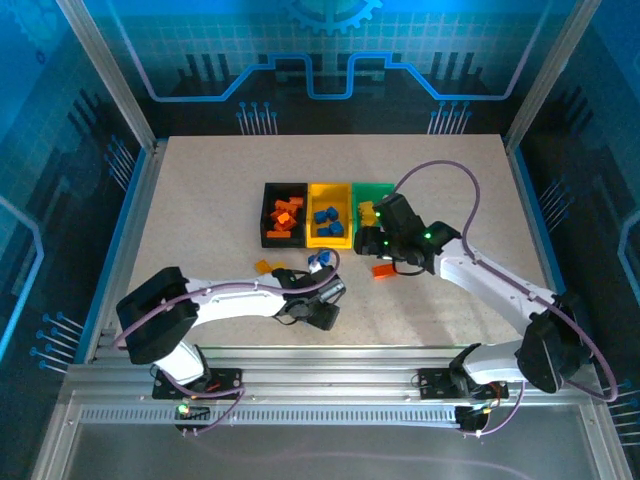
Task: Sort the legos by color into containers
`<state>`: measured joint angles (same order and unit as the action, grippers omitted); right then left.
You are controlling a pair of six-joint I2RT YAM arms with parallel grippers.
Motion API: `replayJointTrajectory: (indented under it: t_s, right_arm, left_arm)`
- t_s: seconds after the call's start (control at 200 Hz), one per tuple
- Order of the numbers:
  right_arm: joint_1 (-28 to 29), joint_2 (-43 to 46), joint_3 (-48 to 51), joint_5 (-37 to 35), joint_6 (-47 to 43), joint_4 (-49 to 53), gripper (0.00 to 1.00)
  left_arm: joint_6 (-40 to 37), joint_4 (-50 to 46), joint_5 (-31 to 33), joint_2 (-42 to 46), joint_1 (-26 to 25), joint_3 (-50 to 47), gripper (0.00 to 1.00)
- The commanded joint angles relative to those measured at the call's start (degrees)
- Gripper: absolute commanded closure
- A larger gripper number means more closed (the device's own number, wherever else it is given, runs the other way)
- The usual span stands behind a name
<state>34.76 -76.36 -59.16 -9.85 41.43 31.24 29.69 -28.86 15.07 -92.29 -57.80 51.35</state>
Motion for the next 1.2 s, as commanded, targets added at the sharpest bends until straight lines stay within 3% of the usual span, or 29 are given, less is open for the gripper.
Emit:
replayJointTrajectory:
  t_s: [0.0,0.215,0.54,0.805,1.016,1.196]
  right_arm:
    - [-1.0,1.7,1.5,0.0,1.3,-1.8,0.34]
    - [-2.1,2.2,2.4,-0.2,1.7,-1.8,0.34]
    - [-2.9,2.9,3.9,0.1,2.5,-2.2,0.34]
    - [-4.2,6.0,6.3,0.0,3.5,-2.6,0.34]
    - [-4.8,8.1,8.1,0.3,3.8,-2.5,0.33]
    - [-5.1,9.5,10.1,0.3,3.9,-1.8,0.33]
  left_arm:
    - [-1.5,-2.3,3.8,-1.8,-0.7,1.9,0.21]
    - [-0.5,-1.7,2.7,-3.6,-1.9,1.8,0.36]
    - [0.9,-2.7,4.8,-4.5,-3.3,3.3,0.71]
    - [0.5,-4.1,6.5,2.1,-2.3,8.2,0.78]
    - [0.4,-2.4,4.1,3.9,6.1,16.6,0.79]
    - [-0.4,0.0,3.1,-3.1,12.6,26.6,0.77]
